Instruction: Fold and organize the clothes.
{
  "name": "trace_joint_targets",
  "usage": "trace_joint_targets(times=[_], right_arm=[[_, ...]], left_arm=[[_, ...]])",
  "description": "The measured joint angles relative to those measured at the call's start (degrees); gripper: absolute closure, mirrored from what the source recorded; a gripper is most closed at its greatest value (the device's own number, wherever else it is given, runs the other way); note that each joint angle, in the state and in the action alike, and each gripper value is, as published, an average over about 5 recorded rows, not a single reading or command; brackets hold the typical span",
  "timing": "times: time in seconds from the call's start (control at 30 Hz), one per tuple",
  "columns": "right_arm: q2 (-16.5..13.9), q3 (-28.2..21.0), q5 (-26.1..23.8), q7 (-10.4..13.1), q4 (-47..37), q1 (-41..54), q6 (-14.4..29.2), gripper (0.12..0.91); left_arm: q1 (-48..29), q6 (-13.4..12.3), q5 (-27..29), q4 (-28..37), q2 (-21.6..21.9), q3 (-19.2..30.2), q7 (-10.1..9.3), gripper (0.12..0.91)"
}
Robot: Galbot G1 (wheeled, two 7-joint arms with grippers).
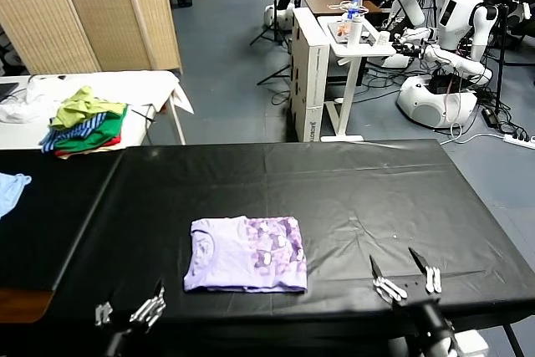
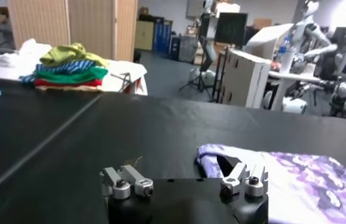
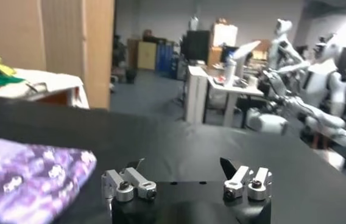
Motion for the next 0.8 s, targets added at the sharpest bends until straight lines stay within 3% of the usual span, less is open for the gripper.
trace_joint_targets(times=[0.17, 0.8], right_arm=[[1.03, 1.38, 0.02, 1.67, 0.49, -4.63, 0.15, 0.118], [1.21, 1.86, -0.15, 1.57, 0.74, -6.96, 0.27, 0.118]], left_arm=[[0.97, 0.84, -1.0, -0.49, 0.56, -0.07, 0.32, 0.123], [1.27, 1.72, -1.1, -0.95, 0.73, -0.07, 0.64, 0.123]])
